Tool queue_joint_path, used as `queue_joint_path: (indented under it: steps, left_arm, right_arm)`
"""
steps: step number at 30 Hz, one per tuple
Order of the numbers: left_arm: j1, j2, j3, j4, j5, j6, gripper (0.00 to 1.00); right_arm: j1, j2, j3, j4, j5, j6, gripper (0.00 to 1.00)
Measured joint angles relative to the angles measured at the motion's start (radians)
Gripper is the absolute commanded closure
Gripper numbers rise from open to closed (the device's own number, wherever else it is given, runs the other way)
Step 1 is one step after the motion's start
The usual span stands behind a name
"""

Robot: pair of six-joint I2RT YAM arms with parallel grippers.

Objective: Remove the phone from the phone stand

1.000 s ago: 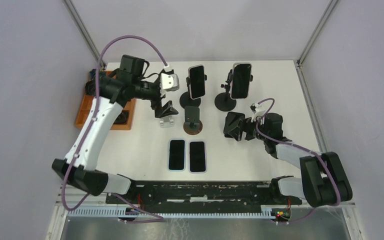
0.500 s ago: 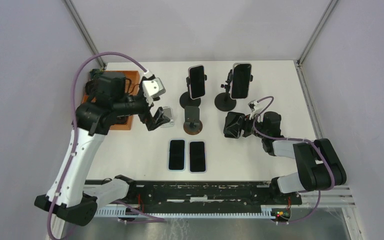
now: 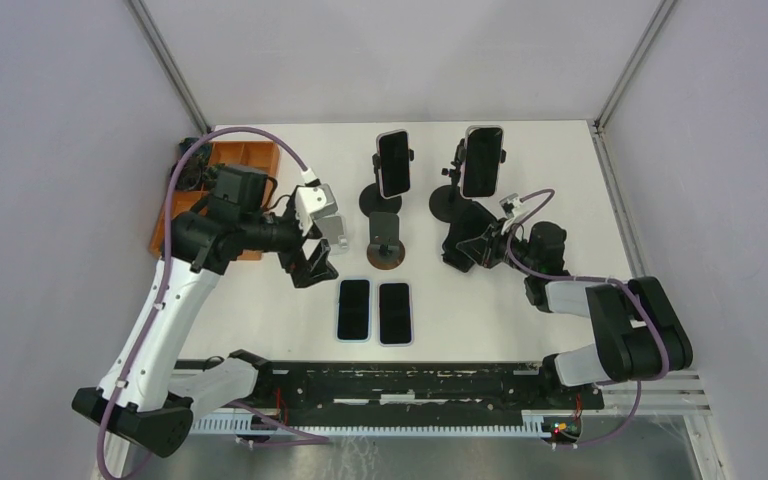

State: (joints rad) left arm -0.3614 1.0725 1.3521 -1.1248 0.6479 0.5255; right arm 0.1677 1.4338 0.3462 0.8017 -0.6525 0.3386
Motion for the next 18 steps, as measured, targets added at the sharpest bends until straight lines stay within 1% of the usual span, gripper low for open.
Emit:
queue_joint_path:
  steps: [5, 9, 13, 18]
  left_arm:
    - [0.0, -0.006, -0.032, -0.003, 0.026, 0.021, 0.0]
    - [0.0, -0.013, -0.055, 0.0, 0.046, 0.032, 0.0]
    - [0.0, -0.03, -0.078, 0.011, 0.069, 0.043, 0.0]
    - [0.0, -0.052, -0.108, 0.04, 0.107, 0.058, 0.0]
  right_arm:
    - [0.0, -0.042, -0.036, 0.009, -0.005, 0.043, 1.0]
    - [0.023, -0.141, -0.084, -0.014, -0.011, 0.092, 1.0]
    - [0.1, -0.289, -0.103, -0.061, -0.026, 0.13, 1.0]
    - [0.208, -0.473, -0.113, -0.072, -0.064, 0.196, 1.0]
